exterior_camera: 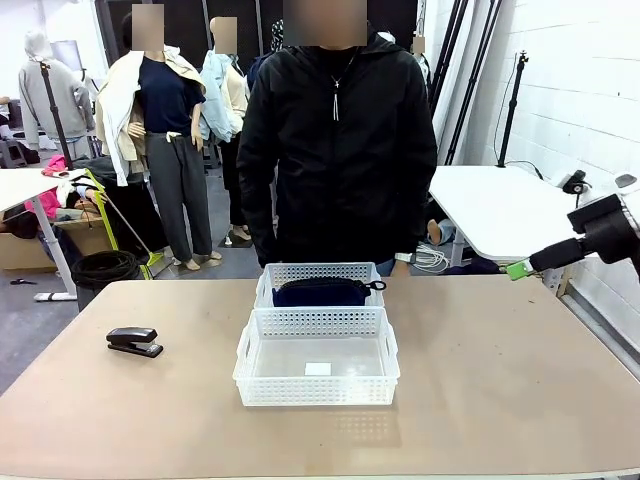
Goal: Distribute items into two baskets.
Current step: Pick up the Stapler that the person points to.
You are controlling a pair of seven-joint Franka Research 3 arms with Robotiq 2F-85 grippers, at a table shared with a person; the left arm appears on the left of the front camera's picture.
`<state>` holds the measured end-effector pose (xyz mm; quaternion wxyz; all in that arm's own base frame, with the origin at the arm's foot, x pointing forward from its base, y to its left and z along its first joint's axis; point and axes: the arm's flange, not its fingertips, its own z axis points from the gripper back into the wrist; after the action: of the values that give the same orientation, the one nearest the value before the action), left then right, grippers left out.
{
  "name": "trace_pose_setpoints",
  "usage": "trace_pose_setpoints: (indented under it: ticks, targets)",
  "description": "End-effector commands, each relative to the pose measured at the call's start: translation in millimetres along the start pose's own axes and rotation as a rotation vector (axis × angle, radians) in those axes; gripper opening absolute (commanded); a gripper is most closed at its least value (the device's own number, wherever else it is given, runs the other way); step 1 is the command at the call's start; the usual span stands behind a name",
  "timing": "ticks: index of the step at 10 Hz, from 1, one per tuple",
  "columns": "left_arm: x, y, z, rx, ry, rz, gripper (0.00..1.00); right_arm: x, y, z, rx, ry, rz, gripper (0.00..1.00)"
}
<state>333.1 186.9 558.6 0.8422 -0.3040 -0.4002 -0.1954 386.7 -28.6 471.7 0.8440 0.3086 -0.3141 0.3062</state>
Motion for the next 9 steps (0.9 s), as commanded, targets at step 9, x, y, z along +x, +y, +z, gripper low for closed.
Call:
trace_pose_setpoints:
  ticks: [9]
  targets:
    - [-1.0, 0.8, 0.7, -0.012, -0.017, -0.015, 1.00, 0.0, 0.0, 0.0, 0.000, 0.000, 0.000, 1.00]
